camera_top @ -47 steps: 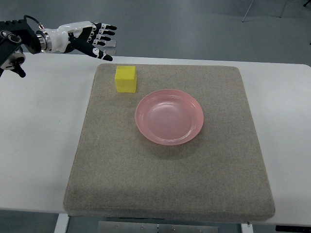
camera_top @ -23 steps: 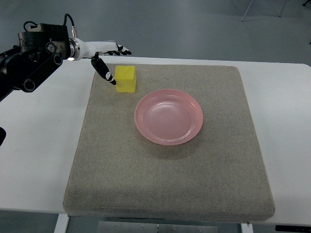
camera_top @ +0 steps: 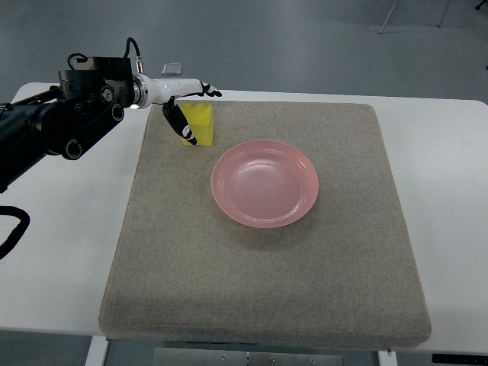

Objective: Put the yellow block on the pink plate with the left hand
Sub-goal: 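Lower the left hand over the yellow cube and close fingers around it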

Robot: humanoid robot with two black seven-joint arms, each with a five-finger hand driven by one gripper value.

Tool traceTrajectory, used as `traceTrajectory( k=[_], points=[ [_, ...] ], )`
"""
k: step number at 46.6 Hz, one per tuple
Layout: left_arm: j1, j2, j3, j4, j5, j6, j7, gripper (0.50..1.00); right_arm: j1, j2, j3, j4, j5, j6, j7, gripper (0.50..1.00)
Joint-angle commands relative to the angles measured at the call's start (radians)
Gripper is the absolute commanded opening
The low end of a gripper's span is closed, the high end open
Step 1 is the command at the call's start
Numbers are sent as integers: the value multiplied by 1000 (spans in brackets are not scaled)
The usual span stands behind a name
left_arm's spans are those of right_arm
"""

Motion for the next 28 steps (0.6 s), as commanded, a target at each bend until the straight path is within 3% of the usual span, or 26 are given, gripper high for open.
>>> traceTrajectory(
  k=[1, 6, 16, 28],
  points=[
    [8, -6, 0, 1, 22, 15, 0, 984, 0, 0, 0, 0, 0, 0, 0, 924],
    [10, -10, 2, 3, 28, 17, 0, 964, 0, 0, 0, 0, 0, 0, 0, 924],
    [10, -10, 5, 6, 76, 23, 5, 776, 0, 0, 0, 0, 0, 0, 0, 924],
    [10, -10, 3, 17, 81, 67, 5, 649, 0, 0, 0, 0, 0, 1, 0, 924]
  ],
)
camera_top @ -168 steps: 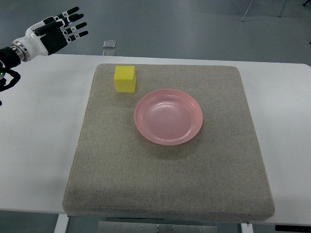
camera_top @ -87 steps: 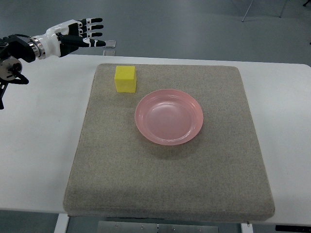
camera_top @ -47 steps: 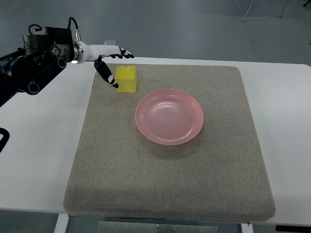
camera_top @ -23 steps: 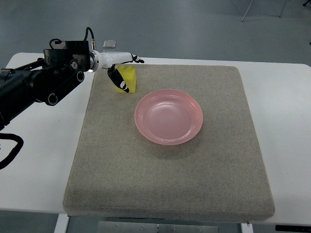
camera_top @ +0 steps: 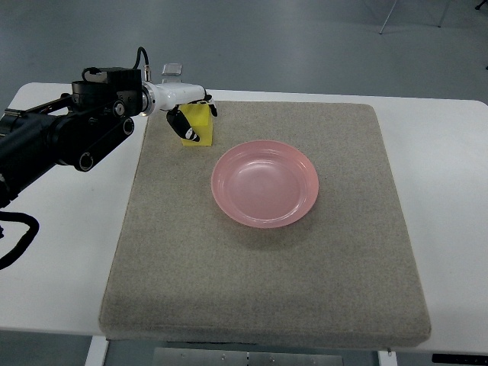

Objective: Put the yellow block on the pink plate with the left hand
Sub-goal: 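Lower the left hand over the yellow cube and close fingers around it, then lift the yellow cube with the left hand and carry it over the pink plate, then lower the cube into the pink plate and open the left hand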

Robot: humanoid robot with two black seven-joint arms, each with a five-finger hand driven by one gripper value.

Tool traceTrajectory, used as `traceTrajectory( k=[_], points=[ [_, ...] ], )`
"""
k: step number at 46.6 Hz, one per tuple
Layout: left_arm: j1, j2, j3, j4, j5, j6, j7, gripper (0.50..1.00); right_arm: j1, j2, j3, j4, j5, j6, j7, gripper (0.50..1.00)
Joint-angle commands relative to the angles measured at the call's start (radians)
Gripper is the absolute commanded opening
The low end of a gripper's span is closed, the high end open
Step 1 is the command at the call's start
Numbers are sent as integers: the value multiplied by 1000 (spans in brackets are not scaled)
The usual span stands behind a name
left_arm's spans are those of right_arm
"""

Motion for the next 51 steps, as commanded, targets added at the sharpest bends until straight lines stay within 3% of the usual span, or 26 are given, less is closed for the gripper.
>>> traceTrajectory(
  k=[1, 8, 13, 22, 27, 35, 51],
  points=[
    [0, 2, -1, 0, 2, 14, 0, 619, 0, 0, 0, 0, 0, -1, 0, 924],
    [-6, 16, -12, -11, 2, 18, 0, 500, 0, 0, 0, 0, 0, 1, 0, 924],
    [-18, 59, -17, -61, -5, 12, -2, 500, 0, 0, 0, 0, 0, -1, 0, 924],
    [-32, 160, -15, -274, -20, -39, -5, 500, 0, 0, 0, 0, 0, -1, 0, 924],
    [-37, 160, -15, -376, -60, -63, -6, 500, 0, 0, 0, 0, 0, -1, 0, 924],
    [-80, 157, 26, -429, -144, -101, -8, 500, 0, 0, 0, 0, 0, -1, 0, 924],
    [-64, 154, 146, -611, -127, -92, -14, 500, 0, 0, 0, 0, 0, -1, 0, 924]
  ],
)
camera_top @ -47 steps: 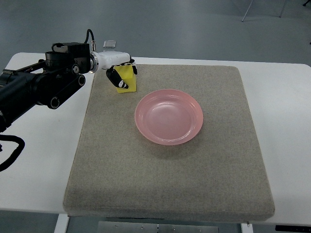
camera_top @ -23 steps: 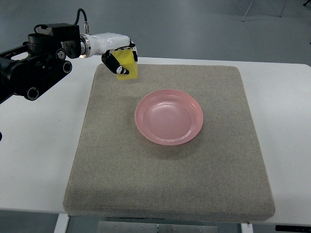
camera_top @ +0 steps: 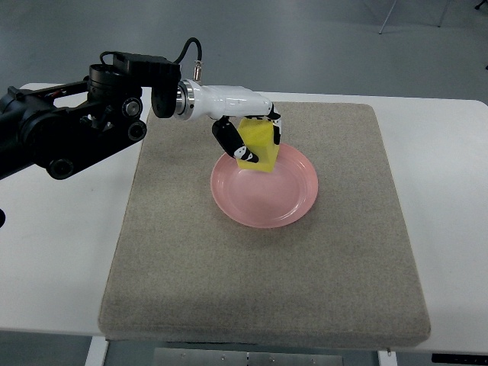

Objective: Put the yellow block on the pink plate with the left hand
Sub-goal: 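Lower the cube into the pink plate and open the left hand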

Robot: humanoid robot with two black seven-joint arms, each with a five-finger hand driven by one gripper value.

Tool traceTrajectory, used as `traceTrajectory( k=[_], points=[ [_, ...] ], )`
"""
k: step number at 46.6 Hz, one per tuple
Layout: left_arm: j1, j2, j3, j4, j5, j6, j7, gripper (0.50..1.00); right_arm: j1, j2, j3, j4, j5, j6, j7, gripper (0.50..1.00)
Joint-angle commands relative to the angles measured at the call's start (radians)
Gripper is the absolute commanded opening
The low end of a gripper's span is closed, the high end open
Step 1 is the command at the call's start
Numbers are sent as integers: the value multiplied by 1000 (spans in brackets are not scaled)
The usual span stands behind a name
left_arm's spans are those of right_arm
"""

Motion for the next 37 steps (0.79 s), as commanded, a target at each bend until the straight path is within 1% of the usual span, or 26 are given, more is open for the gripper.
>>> traceTrajectory(
  k=[1, 6, 13, 18, 19, 20, 21, 22, 25, 28, 29, 30, 32, 33, 37],
  points=[
    [1, -3, 22, -12, 6, 3, 0, 500, 0, 0, 0, 0, 0, 0, 0, 924],
    [7, -6, 48, -8, 29, 16, 0, 500, 0, 0, 0, 0, 0, 0, 0, 924],
    [41, -46, 55, 12, 102, 87, 0, 500, 0, 0, 0, 0, 0, 0, 0, 924],
    [55, -66, 55, 19, 107, 93, 2, 500, 0, 0, 0, 0, 0, 0, 0, 924],
    [57, -66, 55, 20, 107, 95, 2, 529, 0, 0, 0, 0, 0, 0, 0, 924],
    [57, -66, 55, 22, 107, 95, 4, 646, 0, 0, 0, 0, 0, 0, 0, 924],
    [57, -67, 55, 26, 107, 96, 4, 740, 0, 0, 0, 0, 0, 1, 0, 924],
    [57, -67, 55, 32, 107, 96, 4, 790, 0, 0, 0, 0, 0, 0, 0, 924],
    [55, -67, 55, 40, 107, 95, 4, 827, 0, 0, 0, 0, 0, 0, 0, 924],
    [55, -67, 55, 42, 107, 95, 5, 934, 0, 0, 0, 0, 0, 0, 0, 924],
    [55, -67, 55, 42, 107, 95, 5, 953, 0, 0, 0, 0, 0, 1, 0, 924],
    [55, -67, 55, 40, 107, 95, 5, 966, 0, 0, 0, 0, 0, 1, 0, 924],
    [52, -67, 55, 40, 107, 89, 5, 977, 0, 0, 0, 0, 0, 1, 0, 924],
    [52, -66, 55, 38, 105, 86, 5, 992, 0, 0, 0, 0, 0, 1, 0, 924],
    [50, -54, 53, 31, 87, 78, 5, 996, 0, 0, 0, 0, 0, 1, 0, 924]
  ],
)
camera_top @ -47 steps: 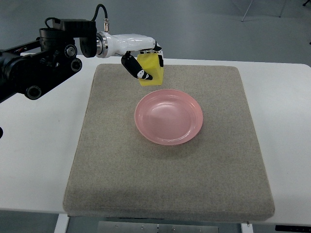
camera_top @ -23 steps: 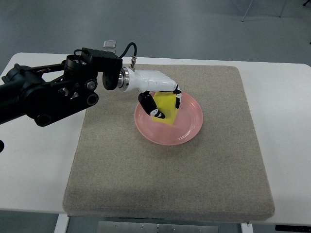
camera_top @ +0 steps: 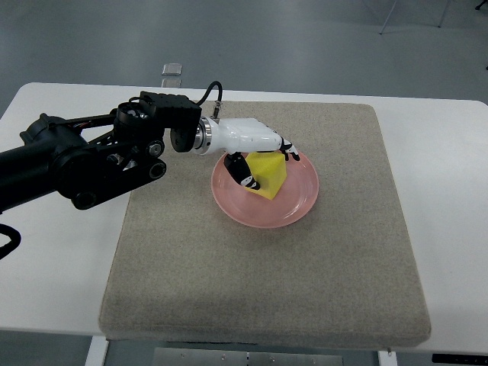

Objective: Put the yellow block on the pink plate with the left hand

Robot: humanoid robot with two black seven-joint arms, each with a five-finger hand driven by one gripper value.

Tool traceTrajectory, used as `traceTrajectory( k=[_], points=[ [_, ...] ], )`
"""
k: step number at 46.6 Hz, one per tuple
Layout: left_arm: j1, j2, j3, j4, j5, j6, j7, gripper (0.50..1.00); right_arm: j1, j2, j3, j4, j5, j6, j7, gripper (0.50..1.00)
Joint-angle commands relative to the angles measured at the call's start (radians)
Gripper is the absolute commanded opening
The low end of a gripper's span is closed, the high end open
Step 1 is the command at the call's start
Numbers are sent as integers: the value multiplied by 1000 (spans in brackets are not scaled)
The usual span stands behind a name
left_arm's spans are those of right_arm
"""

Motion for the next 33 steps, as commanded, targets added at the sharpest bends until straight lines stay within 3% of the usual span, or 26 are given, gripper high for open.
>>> traceTrajectory(
  k=[1, 8, 16, 24, 33],
  points=[
    [-1, 13, -2, -6, -17, -11, 0, 999, 0, 0, 0, 0, 0, -1, 0, 924],
    [-10, 66, -21, -3, -107, -8, 0, 1000, 0, 0, 0, 0, 0, -1, 0, 924],
    [-10, 128, -22, 34, -443, 26, -1, 1000, 0, 0, 0, 0, 0, -1, 0, 924],
    [-7, 129, -17, 172, -785, 77, -1, 999, 0, 0, 0, 0, 0, -1, 0, 924],
    [4, 123, -17, 324, -1075, 77, -1, 1000, 0, 0, 0, 0, 0, -1, 0, 924]
  ],
)
